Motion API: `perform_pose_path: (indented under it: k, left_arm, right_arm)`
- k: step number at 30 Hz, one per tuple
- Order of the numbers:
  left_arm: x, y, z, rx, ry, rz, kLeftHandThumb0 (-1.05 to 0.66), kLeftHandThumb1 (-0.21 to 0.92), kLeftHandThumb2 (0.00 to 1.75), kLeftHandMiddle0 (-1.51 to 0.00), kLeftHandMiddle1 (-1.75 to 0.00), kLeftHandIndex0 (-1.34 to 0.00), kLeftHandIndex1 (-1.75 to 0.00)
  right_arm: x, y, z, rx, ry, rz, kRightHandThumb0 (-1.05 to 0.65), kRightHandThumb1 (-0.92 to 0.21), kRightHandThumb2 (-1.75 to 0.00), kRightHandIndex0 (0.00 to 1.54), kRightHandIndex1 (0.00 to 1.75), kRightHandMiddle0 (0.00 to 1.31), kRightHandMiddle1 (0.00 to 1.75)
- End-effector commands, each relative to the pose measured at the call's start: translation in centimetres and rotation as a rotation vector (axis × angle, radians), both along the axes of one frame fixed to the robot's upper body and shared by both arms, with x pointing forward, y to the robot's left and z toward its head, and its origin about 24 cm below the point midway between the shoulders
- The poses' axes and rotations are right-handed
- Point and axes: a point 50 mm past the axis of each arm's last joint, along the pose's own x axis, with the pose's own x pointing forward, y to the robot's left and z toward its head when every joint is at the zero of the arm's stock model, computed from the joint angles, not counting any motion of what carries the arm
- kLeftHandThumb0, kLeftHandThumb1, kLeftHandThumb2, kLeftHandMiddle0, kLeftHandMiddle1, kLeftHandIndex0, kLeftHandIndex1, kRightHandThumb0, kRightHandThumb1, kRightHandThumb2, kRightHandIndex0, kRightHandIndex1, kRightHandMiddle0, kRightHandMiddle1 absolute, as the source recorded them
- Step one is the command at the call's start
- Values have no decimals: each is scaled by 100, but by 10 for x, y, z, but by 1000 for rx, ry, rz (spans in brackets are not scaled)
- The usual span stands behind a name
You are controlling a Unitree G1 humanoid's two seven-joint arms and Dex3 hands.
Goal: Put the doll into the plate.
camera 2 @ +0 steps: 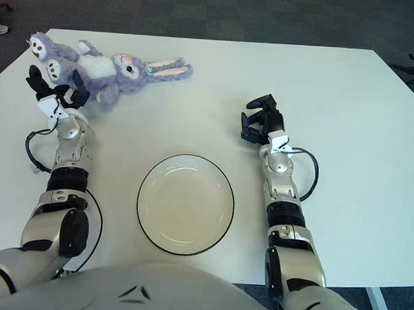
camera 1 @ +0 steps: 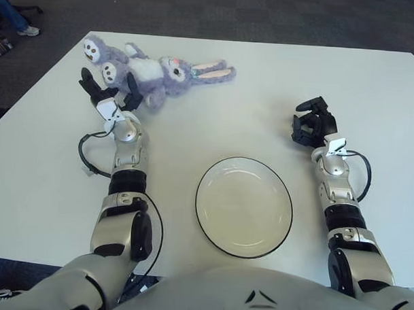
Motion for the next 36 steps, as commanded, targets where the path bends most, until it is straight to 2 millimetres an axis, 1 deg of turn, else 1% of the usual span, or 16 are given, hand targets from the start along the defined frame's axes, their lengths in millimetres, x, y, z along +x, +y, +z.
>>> perform_pose_path:
  k: [1, 2, 3, 6, 11, 14, 16, 18, 19, 21, 22, 23, 28, 31, 34, 36]
  left_arm:
    - [9, -2, 11, 10, -13, 8, -61, 50, 76, -19, -154, 0, -53]
    - [12, -3, 13, 6, -14, 10, -61, 49, 77, -19, -154, 0, -57]
    - [14, -4, 15, 3, -14, 12, -60, 48, 78, -18, -151, 0, -64]
    - [17, -6, 17, -2, -11, 13, -58, 45, 80, -17, -145, 0, -74]
    - [22, -8, 19, -13, 23, 16, -54, 40, 84, -13, -138, 0, -84]
    - [25, -9, 19, -16, 75, 19, -55, 39, 85, -12, -136, 0, -87]
    - [27, -9, 19, -10, 129, 14, -58, 41, 83, -10, -136, 0, -84]
    - [29, -10, 20, -7, 171, 13, -64, 49, 75, -7, -138, 0, -70]
    - [29, -10, 20, -9, 181, 15, -66, 51, 73, -6, -139, 0, -66]
    - [29, -10, 21, -15, 194, 23, -70, 56, 67, -3, -139, 0, -53]
    - [30, -11, 22, -13, 203, 18, -71, 58, 66, -3, -139, 0, -50]
    - [30, -11, 22, -12, 209, 15, -72, 59, 63, -2, -137, 0, -42]
    - [29, -11, 24, -12, 213, 6, -74, 63, 59, 0, -128, 0, -16]
    - [28, -14, 25, -30, 196, 33, -75, 63, 58, 0, -125, 0, -10]
    - [27, -23, 26, -56, 169, 67, -76, 64, 58, 0, -124, 0, -8]
    - [27, -22, 26, -52, 168, 65, -76, 64, 57, 0, -122, 0, -6]
  right_arm:
    - [-8, -2, -15, -10, 61, -15, -1, -63, -96, 29, 175, 27, 174]
    - [-8, -2, -15, -10, 63, -13, -1, -63, -95, 29, 175, 27, 174]
    - [-8, -2, -15, -10, 64, -12, -1, -63, -95, 29, 175, 26, 174]
    - [-8, -2, -15, -7, 68, -9, 0, -63, -95, 29, 175, 26, 174]
    - [-8, -1, -16, 9, 77, -6, 0, -62, -97, 30, 175, 27, 174]
    - [-8, -1, -16, 13, 78, -5, 0, -61, -97, 30, 175, 28, 174]
    - [-8, -1, -17, 14, 78, -4, 0, -61, -97, 30, 175, 28, 174]
    - [-8, -1, -17, 15, 76, -3, 0, -61, -98, 30, 175, 28, 174]
    - [-8, -1, -17, 15, 76, -2, 0, -61, -98, 30, 175, 28, 174]
    - [-8, -1, -17, 14, 75, -2, 0, -60, -99, 31, 175, 28, 174]
    - [-8, -2, -17, 13, 75, -2, 0, -60, -99, 31, 175, 28, 174]
    - [-8, -2, -17, 12, 75, -1, 0, -59, -99, 31, 175, 29, 174]
    - [-8, -2, -18, 2, 76, 2, -1, -58, -101, 32, 175, 30, 174]
    - [-9, -3, -19, -3, 76, 9, -1, -57, -103, 33, 175, 31, 174]
    - [-9, -3, -18, -12, 75, 18, -1, -56, -104, 33, 175, 31, 174]
    - [-9, -3, -18, -16, 74, 23, -1, -55, -105, 34, 175, 32, 174]
